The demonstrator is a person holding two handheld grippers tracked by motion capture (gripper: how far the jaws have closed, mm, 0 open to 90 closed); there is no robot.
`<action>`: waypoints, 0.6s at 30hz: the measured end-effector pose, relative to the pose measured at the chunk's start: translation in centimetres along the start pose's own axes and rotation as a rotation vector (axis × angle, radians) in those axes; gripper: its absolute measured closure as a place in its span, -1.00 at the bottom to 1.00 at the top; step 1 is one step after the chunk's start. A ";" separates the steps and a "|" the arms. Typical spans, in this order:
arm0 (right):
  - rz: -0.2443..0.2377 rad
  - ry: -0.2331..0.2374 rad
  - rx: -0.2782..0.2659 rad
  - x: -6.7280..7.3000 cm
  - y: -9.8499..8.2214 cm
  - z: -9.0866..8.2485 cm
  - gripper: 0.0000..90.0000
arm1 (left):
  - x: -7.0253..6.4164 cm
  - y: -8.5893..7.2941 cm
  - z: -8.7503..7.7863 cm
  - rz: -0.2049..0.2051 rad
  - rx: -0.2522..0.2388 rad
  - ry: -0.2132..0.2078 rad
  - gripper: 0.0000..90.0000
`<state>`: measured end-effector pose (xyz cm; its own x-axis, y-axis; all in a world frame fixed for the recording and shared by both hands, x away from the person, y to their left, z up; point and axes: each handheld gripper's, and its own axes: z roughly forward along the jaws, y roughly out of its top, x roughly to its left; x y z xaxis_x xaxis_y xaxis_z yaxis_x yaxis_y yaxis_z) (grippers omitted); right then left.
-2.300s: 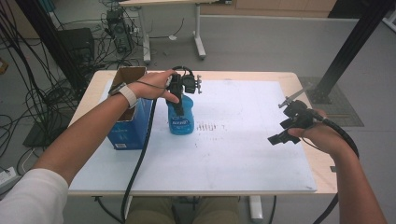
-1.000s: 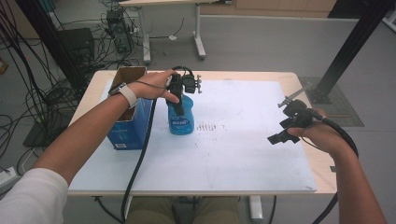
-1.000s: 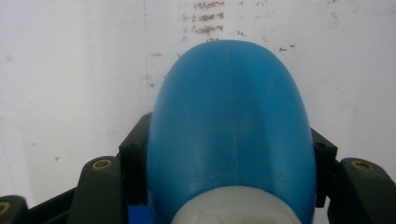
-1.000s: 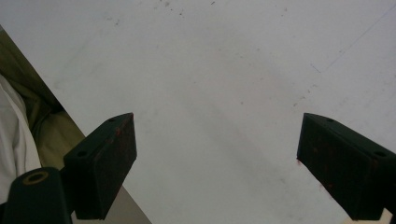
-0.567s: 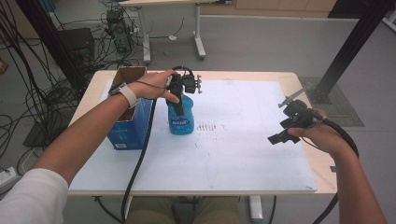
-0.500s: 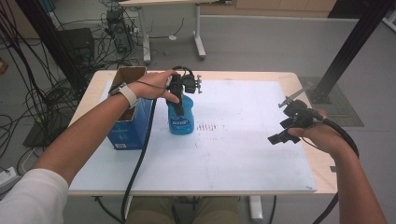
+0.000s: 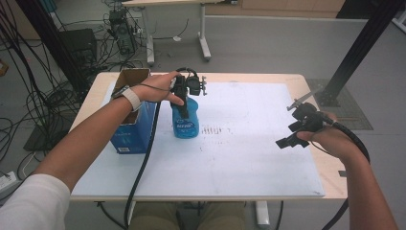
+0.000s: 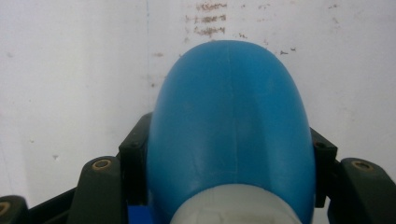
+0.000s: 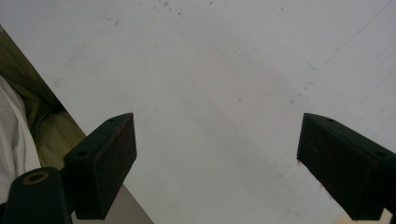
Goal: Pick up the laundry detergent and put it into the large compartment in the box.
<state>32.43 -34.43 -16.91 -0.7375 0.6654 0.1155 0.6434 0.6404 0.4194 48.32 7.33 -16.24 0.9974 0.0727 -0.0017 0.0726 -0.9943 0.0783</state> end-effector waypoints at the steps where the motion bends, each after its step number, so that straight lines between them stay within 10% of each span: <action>1: 0.003 0.000 -0.001 0.0 0.0 0.0 -0.73 | 0.0 0.0 0.0 -0.001 0.001 0.001 -0.16; 18: -0.004 -0.004 -0.011 0.6 -0.2 -0.2 -0.73 | -1.0 -0.3 -1.8 -0.056 0.001 0.020 -0.16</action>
<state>31.85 -34.27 -16.76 -0.7394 0.6642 0.1102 0.6381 0.6392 0.4293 47.32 7.74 -14.49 0.9914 0.1301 0.0135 0.1286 -0.9886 0.0778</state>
